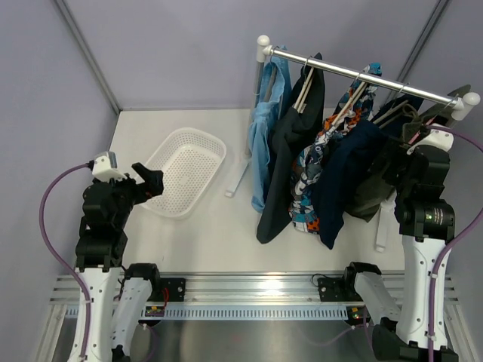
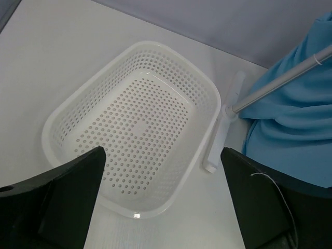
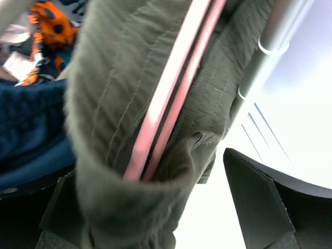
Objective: Remove the shorts from the hanger
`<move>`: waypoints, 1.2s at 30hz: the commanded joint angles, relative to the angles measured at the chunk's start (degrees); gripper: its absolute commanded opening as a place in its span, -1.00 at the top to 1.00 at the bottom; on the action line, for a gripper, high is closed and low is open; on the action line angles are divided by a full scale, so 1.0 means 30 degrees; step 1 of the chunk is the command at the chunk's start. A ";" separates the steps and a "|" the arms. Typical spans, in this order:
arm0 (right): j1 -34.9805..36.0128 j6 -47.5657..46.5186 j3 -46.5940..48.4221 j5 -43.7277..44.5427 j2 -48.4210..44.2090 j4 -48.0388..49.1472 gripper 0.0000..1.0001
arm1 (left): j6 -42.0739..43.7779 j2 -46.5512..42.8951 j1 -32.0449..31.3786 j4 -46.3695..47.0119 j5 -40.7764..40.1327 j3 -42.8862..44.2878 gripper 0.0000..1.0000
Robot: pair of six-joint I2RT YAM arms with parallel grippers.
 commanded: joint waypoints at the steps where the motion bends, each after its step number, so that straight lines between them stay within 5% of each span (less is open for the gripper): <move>1: -0.0002 0.0680 0.0467 0.1007 0.0307 -0.0211 -0.99 | -0.0482 0.1173 0.0114 0.0588 0.2129 0.1035 -0.97; 3: -0.0002 -0.0051 0.0438 0.0188 0.0074 -0.0006 -0.99 | -0.0774 0.1584 0.0114 0.0792 0.2891 0.1561 -0.98; 8: -0.0002 -0.4531 0.0730 -0.7334 -0.0717 -0.1171 -0.99 | -0.2323 0.3048 0.0113 0.2458 0.5845 0.2617 -0.98; 13: -0.0002 -0.9241 0.1813 -1.2900 -0.0485 -0.4013 -0.99 | -0.3675 0.4834 -0.1815 0.4072 0.6410 0.4750 -0.98; 20: -0.0002 -1.0894 0.1787 -1.5193 -0.0864 -0.5922 -0.99 | -0.2740 0.9929 -0.7526 0.3723 0.3100 1.0953 -0.86; 36: -0.0002 -0.9667 0.0644 -1.6693 -0.2768 -0.5777 -0.99 | -0.0631 2.2089 -1.1516 0.2700 0.0552 2.4587 -0.46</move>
